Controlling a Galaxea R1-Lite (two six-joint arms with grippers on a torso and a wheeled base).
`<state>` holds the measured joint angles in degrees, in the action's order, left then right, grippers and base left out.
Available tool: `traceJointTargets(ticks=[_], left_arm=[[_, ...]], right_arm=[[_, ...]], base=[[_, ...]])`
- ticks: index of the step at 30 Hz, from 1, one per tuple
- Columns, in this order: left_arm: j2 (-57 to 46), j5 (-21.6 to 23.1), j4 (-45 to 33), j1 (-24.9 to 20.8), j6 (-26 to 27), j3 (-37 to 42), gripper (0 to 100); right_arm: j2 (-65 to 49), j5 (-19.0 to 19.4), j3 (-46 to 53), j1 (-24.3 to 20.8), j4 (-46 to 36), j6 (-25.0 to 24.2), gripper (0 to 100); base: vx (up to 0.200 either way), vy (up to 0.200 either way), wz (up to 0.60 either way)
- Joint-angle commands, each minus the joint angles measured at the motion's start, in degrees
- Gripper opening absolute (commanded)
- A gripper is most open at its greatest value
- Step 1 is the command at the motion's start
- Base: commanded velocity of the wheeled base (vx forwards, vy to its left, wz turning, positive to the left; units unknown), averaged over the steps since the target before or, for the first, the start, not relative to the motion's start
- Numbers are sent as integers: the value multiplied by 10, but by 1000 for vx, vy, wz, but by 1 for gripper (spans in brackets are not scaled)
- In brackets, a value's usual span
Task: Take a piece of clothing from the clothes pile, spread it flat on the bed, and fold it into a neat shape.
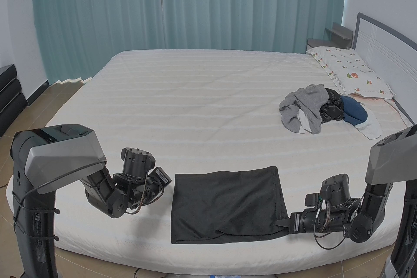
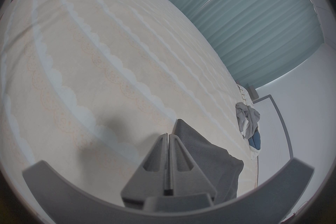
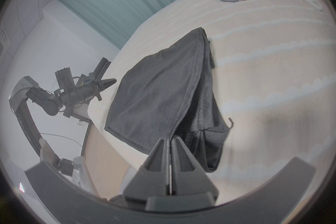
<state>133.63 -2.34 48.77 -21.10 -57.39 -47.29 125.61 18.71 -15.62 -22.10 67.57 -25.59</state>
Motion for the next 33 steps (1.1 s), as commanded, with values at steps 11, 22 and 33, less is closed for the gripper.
traceJointTargets(ticks=[11, 22, 33], left_arm=[[0, 0, -1, 0, -1, 0, 0], [0, 0, -1, 0, -1, 0, 0], [0, 0, -1, 0, -1, 0, 0]], right_arm=[[-33, 0, 59, 36, 0, 67, 0], [-24, -1, 62, 42, -2, 99, 100], [-18, -2, -84, 64, -29, 16, 100]], base=[[0, 0, 0], [0, 0, 0], [0, 0, 0]])
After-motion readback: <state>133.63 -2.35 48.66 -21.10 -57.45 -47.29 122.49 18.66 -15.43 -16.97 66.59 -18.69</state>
